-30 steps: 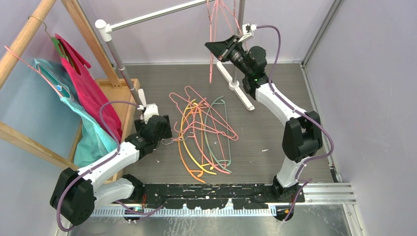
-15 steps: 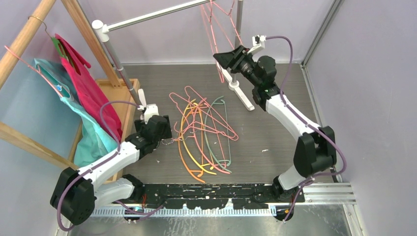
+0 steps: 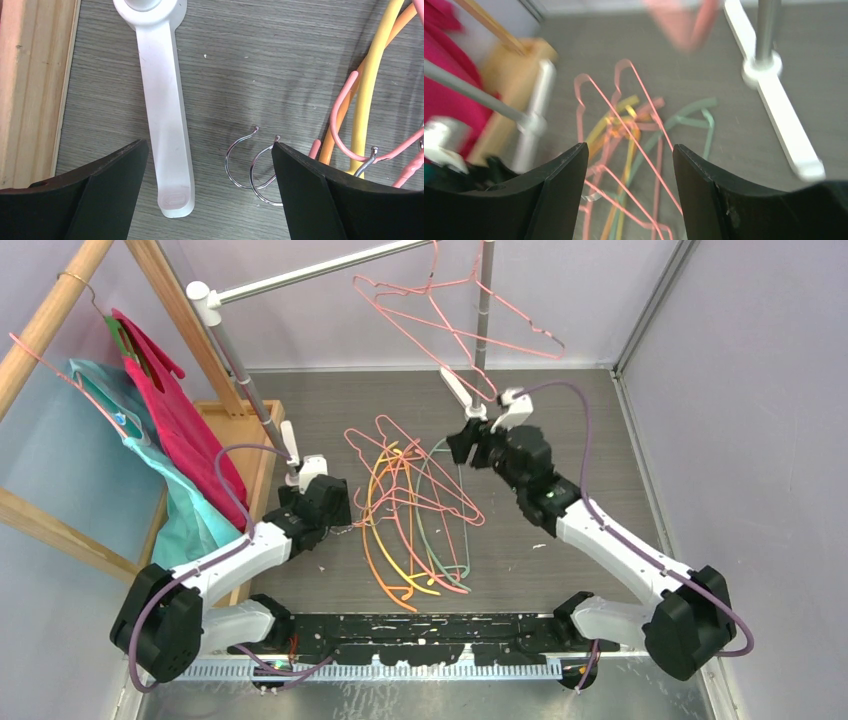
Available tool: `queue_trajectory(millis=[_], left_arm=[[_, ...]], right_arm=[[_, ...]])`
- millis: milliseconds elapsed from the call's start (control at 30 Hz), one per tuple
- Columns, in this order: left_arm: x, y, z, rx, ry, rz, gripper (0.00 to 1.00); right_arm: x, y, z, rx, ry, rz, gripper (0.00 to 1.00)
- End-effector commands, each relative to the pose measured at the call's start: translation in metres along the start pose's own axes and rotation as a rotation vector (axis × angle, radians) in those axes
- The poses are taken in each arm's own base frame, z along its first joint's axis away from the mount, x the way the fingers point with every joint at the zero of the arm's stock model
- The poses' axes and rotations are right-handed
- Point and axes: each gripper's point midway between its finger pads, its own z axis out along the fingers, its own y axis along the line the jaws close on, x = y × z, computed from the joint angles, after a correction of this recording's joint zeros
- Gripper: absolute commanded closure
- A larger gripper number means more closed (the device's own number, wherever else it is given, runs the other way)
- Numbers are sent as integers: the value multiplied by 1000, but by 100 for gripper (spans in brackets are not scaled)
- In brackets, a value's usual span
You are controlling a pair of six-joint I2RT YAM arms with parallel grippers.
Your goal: Organize the hangers
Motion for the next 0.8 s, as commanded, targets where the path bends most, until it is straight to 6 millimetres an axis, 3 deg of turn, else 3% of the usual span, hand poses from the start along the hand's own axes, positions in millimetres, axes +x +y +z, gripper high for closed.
queue_trajectory(millis=[0,167,367,567,767], left_arm=[[-25,-8,-1,12,-62,-50,2],[-25,-9,0,12,-59,-51,2],[-25,-9,-1,14,-61,-55,2],[-25,-8,-2,17,-62,-58,2],[-26,-7,-5,20,-68,-60,2]], right_arm=[[67,-44,-21,211,137,-163,31],[117,-33,-25,163,250,-185,33],[167,-10,-9,77,399,-328,36],[191,1,16,-1,478,-400,43],[205,0,22,-28,511,-444,47]])
